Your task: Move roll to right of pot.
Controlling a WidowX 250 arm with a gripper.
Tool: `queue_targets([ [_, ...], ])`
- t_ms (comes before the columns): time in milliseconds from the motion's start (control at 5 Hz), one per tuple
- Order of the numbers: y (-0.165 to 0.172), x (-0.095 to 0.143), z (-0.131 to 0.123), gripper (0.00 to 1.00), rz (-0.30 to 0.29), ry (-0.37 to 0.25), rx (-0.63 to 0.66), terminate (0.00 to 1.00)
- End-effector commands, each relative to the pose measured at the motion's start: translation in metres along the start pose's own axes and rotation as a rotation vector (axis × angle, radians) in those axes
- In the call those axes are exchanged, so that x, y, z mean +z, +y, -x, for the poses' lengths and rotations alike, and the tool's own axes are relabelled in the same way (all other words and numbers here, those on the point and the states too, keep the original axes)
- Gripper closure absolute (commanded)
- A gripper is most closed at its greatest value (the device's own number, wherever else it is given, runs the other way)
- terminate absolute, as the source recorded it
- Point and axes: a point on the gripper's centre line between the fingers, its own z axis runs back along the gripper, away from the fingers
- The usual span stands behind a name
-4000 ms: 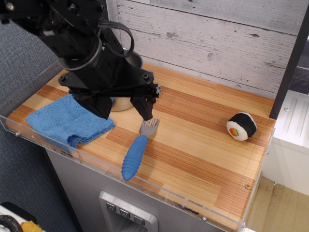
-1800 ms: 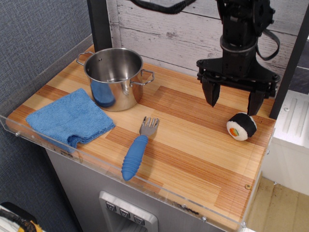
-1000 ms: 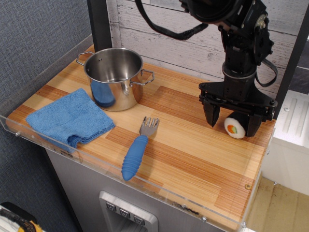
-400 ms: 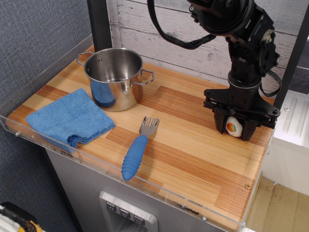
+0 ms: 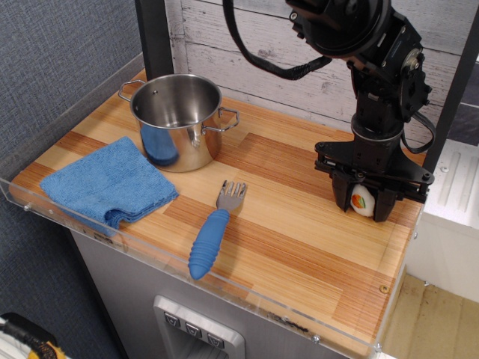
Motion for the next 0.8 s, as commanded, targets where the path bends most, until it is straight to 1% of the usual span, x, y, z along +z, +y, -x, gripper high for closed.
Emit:
queue_targets([
  [0, -0.009, 0.078, -0.015, 1.0, 0.051, -0.158, -0.013, 0.0],
  [200, -0.003, 0.102, -0.013, 1.0, 0.021, -0.198, 0.02, 0.0],
  [400, 0.016, 0.114, -0.011, 1.0, -0.015, -0.221, 0.076, 0.0],
  [600, 0.033, 0.117, -0.014, 1.0, -0.043, -0.225, 0.113, 0.0],
])
